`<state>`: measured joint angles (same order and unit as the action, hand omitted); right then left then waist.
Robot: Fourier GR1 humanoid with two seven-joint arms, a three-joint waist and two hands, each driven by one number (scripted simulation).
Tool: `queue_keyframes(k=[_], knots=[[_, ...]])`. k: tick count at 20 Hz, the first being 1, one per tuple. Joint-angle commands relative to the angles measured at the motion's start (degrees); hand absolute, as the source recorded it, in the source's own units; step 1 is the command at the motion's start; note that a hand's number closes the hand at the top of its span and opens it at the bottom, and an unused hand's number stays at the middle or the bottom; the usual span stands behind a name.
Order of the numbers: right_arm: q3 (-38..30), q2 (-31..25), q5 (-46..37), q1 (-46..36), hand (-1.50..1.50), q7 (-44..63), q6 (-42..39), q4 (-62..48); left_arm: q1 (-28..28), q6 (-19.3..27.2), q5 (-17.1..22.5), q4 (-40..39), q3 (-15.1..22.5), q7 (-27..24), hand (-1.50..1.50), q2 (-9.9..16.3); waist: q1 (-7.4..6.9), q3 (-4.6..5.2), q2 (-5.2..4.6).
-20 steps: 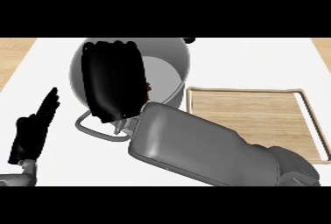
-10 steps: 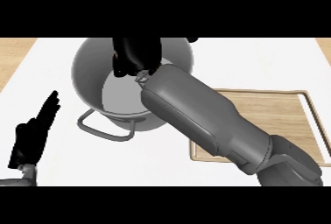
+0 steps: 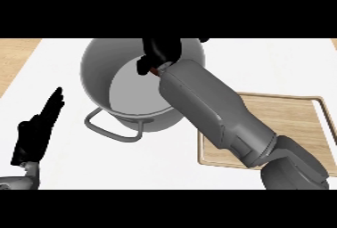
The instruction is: Pick the sweet potato from the tray and place it in the pot
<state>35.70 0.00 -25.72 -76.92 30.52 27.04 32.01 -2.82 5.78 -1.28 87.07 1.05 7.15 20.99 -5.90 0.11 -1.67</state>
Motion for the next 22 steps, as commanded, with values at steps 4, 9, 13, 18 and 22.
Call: queue_keyframes(k=[4, 9, 13, 18, 22], knots=[[-1.48, 0.0, 9.0, 2.06, -1.5, -9.13, 2.95, -2.61, -3.24, -0.07, -0.88, -1.85, 0.14, 0.93, 0.0, -0.39, -0.49, -0.02, -0.22], [-4.41, 0.0, 12.26, 0.91, -1.5, -15.5, 8.53, -3.61, -0.06, -0.11, -1.64, -1.5, 0.94, -1.26, 0.0, -0.99, -1.28, -0.02, -0.31], [-11.47, 0.0, 18.9, 1.68, -1.5, -22.65, 16.34, 2.48, -3.25, 0.57, -0.8, -1.39, 0.74, 1.38, 0.0, -2.31, -0.22, -0.17, -0.3], [-12.47, 0.0, 28.25, 4.35, -1.5, -27.41, 16.17, 5.54, 0.89, -0.4, -1.11, -1.99, -0.81, -1.13, 0.0, -0.47, 0.77, -0.09, 0.58], [-14.37, 0.0, 33.05, 3.42, -1.5, -30.11, 10.53, 4.41, 1.13, -1.53, 0.81, -2.71, -3.65, -1.88, 0.0, 0.31, 2.88, -0.09, 1.09]])
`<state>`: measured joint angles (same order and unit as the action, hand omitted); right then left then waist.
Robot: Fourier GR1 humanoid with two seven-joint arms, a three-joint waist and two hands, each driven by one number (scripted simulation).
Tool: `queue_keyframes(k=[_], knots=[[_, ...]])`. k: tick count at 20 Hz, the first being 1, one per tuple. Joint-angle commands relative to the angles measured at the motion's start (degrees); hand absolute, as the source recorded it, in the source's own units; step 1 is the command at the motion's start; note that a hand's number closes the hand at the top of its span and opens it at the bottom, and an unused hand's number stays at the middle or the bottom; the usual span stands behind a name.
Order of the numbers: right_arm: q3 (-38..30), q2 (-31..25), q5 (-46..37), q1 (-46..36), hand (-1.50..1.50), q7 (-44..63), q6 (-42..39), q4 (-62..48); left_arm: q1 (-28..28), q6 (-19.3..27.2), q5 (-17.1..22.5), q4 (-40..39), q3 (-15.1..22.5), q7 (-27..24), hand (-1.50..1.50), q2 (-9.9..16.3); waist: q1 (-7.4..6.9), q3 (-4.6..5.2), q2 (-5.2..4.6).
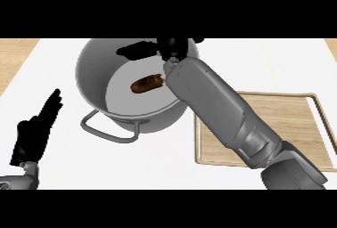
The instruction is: Pick the sweet potato from the tray and place it in the pot
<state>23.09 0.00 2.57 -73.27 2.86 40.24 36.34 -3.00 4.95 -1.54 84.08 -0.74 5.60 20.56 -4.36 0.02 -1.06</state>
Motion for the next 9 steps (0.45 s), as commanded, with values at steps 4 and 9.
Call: queue_keyframes(k=[4, 9], knots=[[-2.26, 0.0, 6.25, 9.03, -1.5, -7.09, -6.87, 7.0, 4.08, 0.94, 0.09, 3.56, -1.54, 2.4, 0.0, -0.67, 3.6, -0.06, 1.04], [-2.66, -3.09, 5.04, 17.51, -1.5, -9.29, -9.39, 13.88, 2.34, 0.61, -0.69, 0.35, -2.86, 1.31, 0.0, -1.07, 4.52, -0.03, 1.12]])
